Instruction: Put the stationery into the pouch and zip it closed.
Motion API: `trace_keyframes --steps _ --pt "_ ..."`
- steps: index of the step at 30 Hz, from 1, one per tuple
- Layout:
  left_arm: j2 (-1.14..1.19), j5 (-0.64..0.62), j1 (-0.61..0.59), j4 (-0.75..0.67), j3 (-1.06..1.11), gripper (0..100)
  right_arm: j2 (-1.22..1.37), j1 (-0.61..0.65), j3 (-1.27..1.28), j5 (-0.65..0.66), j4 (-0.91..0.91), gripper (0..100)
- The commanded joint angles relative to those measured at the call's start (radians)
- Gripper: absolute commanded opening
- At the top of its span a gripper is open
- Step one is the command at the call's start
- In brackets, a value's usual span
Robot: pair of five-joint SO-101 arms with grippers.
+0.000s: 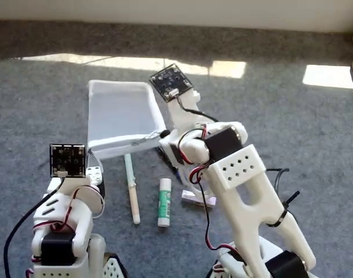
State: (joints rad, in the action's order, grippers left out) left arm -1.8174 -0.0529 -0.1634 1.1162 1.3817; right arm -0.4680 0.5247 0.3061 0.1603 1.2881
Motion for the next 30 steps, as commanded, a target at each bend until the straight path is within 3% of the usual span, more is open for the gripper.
trace_keyframes --steps 1,9,14,22,30 --pt "-0.007 -0.023 -0.056 -0.015 0.002 1 -0.071 -0.073 -0.021 -0.003 0.005 0.5" --pt "-0.007 -0.025 -0.051 -0.012 0.002 1 -0.248 -0.085 0.013 -0.003 0.033 0.5" --pt "-0.007 -0.021 -0.051 -0.012 0.002 1 -0.262 0.004 0.064 0.011 0.03 0.5" --pt "-0.007 -0.063 -0.056 0.015 -0.005 26 -0.269 0.044 0.067 0.025 0.041 0.5" --pt "-0.004 -0.023 -0.056 -0.04 -0.004 23 -0.269 0.044 0.059 0.06 0.134 0.5"
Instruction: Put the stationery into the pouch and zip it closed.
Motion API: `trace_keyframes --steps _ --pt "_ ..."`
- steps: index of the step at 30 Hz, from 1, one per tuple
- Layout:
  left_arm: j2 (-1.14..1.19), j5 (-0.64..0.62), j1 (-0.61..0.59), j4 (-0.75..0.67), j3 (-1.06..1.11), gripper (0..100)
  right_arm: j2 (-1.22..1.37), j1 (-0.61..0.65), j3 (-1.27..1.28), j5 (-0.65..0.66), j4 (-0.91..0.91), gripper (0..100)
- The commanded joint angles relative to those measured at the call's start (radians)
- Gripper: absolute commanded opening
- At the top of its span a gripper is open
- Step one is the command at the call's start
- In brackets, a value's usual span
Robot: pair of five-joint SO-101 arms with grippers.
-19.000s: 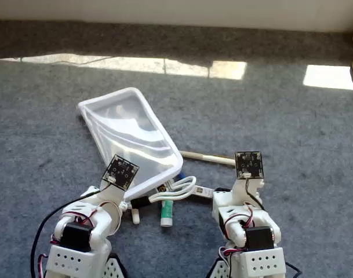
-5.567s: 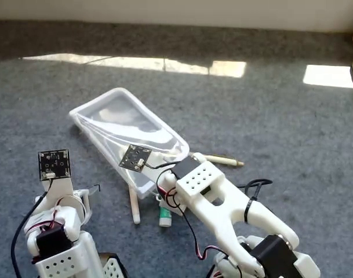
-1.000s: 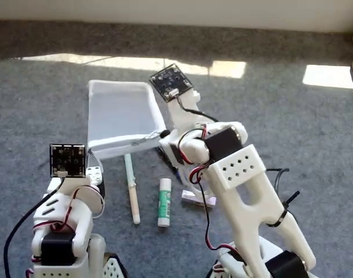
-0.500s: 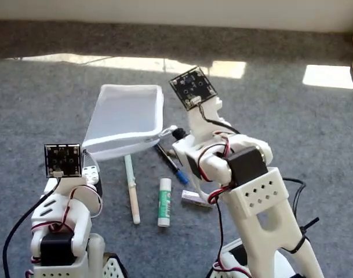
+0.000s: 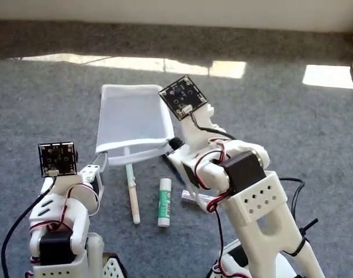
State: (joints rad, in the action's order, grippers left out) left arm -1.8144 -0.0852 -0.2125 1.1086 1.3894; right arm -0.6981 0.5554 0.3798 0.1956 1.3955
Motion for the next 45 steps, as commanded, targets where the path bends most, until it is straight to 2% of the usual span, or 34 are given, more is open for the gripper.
trace_keyframes --steps 1,7,10,16,26,30,34,39,45 --pt "-0.007 0.009 -0.007 -0.04 -0.01 23 -0.039 0.013 -0.015 0.025 0.03 0.5" --pt "-0.004 0.014 -0.002 -0.135 0.076 23 -0.041 0.013 -0.015 0.026 0.039 0.5" --pt "-0.004 0.057 -0.002 -0.187 0.122 23 -0.041 0.013 -0.013 0.026 0.041 0.5" --pt "-0.004 0.069 0.001 -0.193 0.156 22 -0.041 0.013 -0.013 0.026 0.041 0.5" --pt "-0.005 0.069 0.035 -0.187 0.125 3 -0.041 0.013 -0.015 0.026 0.041 0.5" --pt "-0.005 0.069 0.071 -0.043 0.001 1 -0.041 0.01 -0.015 0.025 0.039 0.9" --pt "-0.004 0.064 0.094 0.098 -0.163 1 -0.041 0.008 -0.01 0.023 0.039 8.6" --pt "-0.002 0.064 0.094 0.121 -0.228 1 -0.041 0.008 -0.008 0.018 0.039 17.7" --pt "0.015 0.063 0.091 0.118 -0.242 1 -0.041 0.007 -0.008 0.02 0.039 17.8"
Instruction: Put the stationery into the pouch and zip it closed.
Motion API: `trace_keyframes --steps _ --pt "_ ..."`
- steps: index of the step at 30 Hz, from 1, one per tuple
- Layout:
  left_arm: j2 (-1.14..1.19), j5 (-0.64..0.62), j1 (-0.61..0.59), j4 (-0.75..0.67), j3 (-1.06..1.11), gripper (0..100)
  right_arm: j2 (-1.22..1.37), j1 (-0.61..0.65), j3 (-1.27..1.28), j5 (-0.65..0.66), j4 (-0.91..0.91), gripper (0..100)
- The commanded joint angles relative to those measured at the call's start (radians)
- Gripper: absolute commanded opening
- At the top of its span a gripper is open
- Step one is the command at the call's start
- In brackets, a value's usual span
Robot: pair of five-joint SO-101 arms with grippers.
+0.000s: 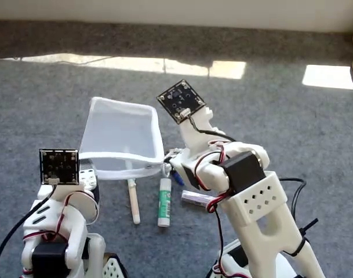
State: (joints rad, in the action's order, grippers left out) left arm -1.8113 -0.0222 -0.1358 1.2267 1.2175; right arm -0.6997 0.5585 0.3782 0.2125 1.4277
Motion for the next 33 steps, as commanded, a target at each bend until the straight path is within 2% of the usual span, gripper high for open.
trace_keyframes --steps 1,7,12,16,27,33 --pt "0.033 0.0 0.015 0.002 -0.084 1 -0.039 0.004 -0.007 0.003 0.007 17.8" --pt "0.289 0.0 0.015 0.006 -0.24 1 -0.036 -0.005 -0.007 0.006 -0.002 17.8" --pt "0.489 -0.055 -0.042 0.008 -0.397 1 -0.036 -0.082 -0.005 0.0 -0.077 17.8" --pt "0.598 -0.064 -0.059 0.074 -0.542 1 -0.019 -0.125 0.022 0.0 -0.136 17.8" --pt "0.791 -0.135 -0.064 0.213 -0.762 1 0.062 -0.137 0.087 -0.002 -0.255 17.8" --pt "0.825 -0.149 -0.191 0.209 -0.766 1 0.151 -0.137 0.079 -0.002 -0.255 17.8"
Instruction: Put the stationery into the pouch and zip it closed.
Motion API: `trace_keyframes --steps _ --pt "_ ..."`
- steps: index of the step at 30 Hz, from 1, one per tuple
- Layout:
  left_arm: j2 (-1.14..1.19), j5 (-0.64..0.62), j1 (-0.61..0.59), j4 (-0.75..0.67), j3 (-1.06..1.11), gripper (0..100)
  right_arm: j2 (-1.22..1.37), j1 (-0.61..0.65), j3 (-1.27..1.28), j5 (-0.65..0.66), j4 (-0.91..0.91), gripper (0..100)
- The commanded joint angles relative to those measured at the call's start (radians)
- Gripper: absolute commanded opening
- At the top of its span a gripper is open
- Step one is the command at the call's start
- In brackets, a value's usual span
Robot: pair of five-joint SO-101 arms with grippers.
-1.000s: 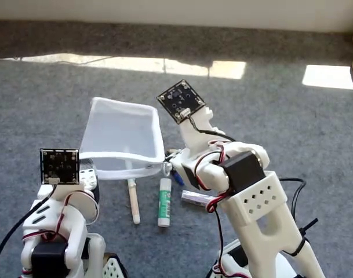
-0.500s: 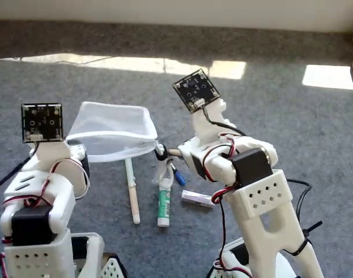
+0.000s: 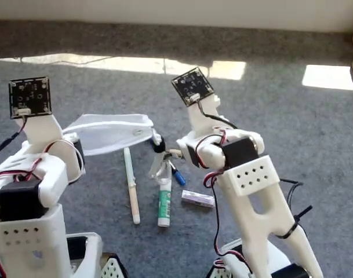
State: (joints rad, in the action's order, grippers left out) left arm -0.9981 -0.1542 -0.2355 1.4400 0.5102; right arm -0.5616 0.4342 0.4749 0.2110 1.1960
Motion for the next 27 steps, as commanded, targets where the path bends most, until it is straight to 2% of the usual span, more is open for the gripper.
trace_keyframes --steps 1,10,27 --pt "0.012 -0.017 -0.111 -0.002 -0.059 1 0.025 -0.013 -0.018 0.0 -0.024 17.8" --pt "0.016 -0.017 -0.217 0.003 -0.05 1 0.107 -0.004 -0.018 0.0 -0.031 17.7" --pt "0.01 -0.017 -0.255 -0.003 0.004 1 0.369 0.174 -0.047 0.002 -0.409 17.7"
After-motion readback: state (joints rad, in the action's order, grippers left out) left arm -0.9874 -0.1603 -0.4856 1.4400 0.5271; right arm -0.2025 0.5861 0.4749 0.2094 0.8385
